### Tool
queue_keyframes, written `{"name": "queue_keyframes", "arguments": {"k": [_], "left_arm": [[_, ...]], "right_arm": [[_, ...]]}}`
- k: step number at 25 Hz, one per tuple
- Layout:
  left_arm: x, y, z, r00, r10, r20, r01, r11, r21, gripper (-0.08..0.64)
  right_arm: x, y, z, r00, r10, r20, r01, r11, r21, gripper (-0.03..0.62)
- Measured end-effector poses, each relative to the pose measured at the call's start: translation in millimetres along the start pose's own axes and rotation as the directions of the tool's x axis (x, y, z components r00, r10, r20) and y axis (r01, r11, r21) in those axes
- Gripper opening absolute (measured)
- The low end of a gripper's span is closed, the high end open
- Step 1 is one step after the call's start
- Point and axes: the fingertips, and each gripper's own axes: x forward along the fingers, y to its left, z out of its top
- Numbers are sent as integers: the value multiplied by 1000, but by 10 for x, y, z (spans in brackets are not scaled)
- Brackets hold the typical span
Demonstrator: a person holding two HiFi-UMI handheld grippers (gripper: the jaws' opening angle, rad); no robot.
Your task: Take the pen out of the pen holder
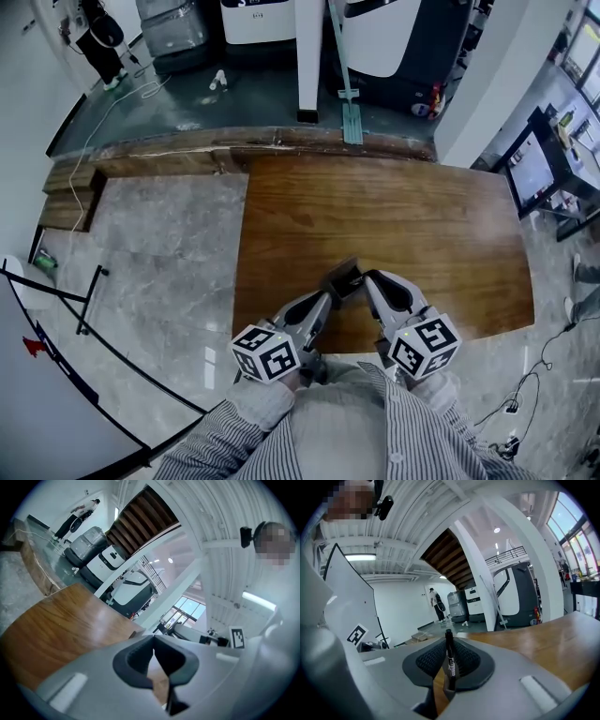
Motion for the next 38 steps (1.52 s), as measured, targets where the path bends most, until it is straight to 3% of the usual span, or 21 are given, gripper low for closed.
{"name": "queue_keyframes", "arguments": {"k": [6, 12, 17, 38], "left_arm": [[8, -68, 3, 1000, -28, -9, 28, 999, 25, 8], [63, -87, -41, 999, -37, -27, 38, 999, 29, 8], [73, -125, -47, 998, -44, -40, 47, 997, 64, 8], [4, -115, -86, 999, -9, -33, 10, 1000, 26, 8]], "right_arm": [[-95, -1, -8, 998, 38, 44, -43, 992, 118, 44], [-171, -118, -36, 996, 24, 91, -42, 979, 200, 44], [-208, -172, -118, 998, -20, 63, 8, 982, 188, 44], [-277, -118, -112, 996, 12, 83, -33, 963, 266, 44]]}}
